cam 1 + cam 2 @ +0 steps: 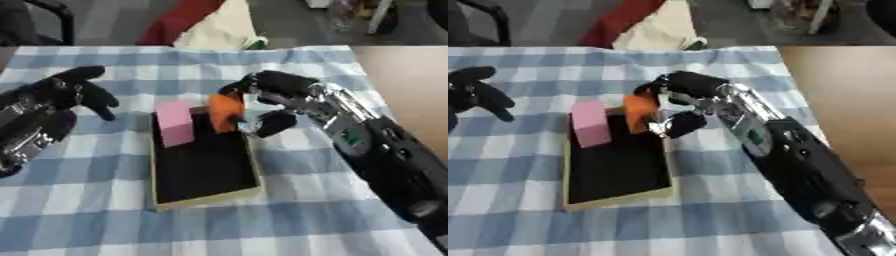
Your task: Pick up objects on the table and place them in the box.
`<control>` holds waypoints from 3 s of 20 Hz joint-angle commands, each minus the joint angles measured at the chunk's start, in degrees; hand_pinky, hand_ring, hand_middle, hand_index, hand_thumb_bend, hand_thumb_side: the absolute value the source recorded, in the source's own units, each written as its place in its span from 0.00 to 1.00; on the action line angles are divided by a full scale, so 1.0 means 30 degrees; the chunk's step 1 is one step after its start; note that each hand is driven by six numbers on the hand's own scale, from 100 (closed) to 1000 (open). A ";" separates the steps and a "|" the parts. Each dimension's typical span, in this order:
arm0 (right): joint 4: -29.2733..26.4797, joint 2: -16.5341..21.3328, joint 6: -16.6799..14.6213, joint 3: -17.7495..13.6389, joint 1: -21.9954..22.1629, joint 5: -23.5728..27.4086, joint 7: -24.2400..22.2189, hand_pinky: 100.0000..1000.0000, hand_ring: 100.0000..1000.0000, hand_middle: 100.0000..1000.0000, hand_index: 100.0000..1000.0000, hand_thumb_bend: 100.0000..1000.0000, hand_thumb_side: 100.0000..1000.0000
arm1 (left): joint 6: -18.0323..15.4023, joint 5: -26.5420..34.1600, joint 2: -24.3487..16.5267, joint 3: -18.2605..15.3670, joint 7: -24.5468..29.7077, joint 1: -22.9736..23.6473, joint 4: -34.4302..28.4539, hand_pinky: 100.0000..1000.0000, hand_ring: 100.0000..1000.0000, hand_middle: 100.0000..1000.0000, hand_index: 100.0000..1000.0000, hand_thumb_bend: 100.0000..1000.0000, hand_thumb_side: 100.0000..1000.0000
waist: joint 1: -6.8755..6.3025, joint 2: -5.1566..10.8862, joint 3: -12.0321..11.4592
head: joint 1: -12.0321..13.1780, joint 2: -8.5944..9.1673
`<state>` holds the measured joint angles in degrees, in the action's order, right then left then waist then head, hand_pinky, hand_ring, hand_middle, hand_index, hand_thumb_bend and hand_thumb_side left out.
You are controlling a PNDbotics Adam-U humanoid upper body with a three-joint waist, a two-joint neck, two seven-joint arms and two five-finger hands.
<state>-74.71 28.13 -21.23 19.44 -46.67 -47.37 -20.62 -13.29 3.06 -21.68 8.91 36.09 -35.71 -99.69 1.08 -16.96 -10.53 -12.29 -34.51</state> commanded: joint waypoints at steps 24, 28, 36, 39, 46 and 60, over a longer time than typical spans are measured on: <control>-0.0715 0.0042 -0.0054 0.0528 0.0004 -0.4084 0.0180 0.89 0.95 1.00 1.00 0.27 0.98 | -0.0046 -0.0134 -0.0190 -0.0122 0.0100 0.0019 -0.0492 0.85 0.65 0.69 1.00 0.00 0.84 | -0.0120 0.0316 0.0211 | -0.0114 0.0112; 0.0675 -0.0313 -0.0461 0.0575 -0.0139 -0.4521 -0.0611 0.91 0.97 1.00 1.00 0.31 1.00 | -0.0061 -0.0149 -0.0170 -0.0080 0.0156 -0.0014 -0.0495 0.85 0.65 0.69 1.00 0.00 0.84 | -0.0113 0.0298 0.0102 | -0.0111 0.0112; -0.0196 0.0634 -0.0118 0.0218 -0.0849 -0.3597 -0.1938 0.91 0.98 1.00 1.00 0.36 1.00 | 0.0003 -0.0228 -0.0248 -0.0115 0.0278 0.0104 -0.0376 0.86 0.65 0.69 1.00 0.00 0.86 | 0.0026 0.0363 0.0182 | -0.0038 0.0095; -0.1047 0.1076 0.0098 0.0124 -0.1068 -0.2902 -0.2252 0.91 0.98 1.00 1.00 0.33 0.99 | -0.0014 -0.0257 -0.0297 -0.0112 0.0324 0.0132 -0.0371 0.86 0.65 0.69 1.00 0.00 0.85 | 0.0030 0.0380 0.0214 | 0.0014 0.0101; -0.2823 0.1684 0.0575 0.0024 -0.1178 -0.1201 -0.2947 0.91 0.97 1.00 1.00 0.31 0.98 | -0.0002 -0.0260 -0.0320 -0.0155 0.0326 0.0209 -0.0359 0.86 0.65 0.69 1.00 0.00 0.85 | 0.0068 0.0412 0.0256 | 0.0057 0.0123; -1.0166 0.4077 0.3535 -0.2517 0.2980 0.5103 0.0909 0.90 0.93 0.93 1.00 0.04 0.81 | -0.0172 -0.0396 -0.0645 -0.0268 0.0360 0.0663 -0.0771 0.86 0.66 0.70 1.00 0.00 0.85 | 0.0063 0.0387 0.0658 | 0.0656 -0.0157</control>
<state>-102.36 38.32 -11.42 13.52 -37.15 -34.01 -18.93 -13.52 1.97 -22.07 8.81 37.08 -33.16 -100.62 1.45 -16.98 -8.52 -10.62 -34.77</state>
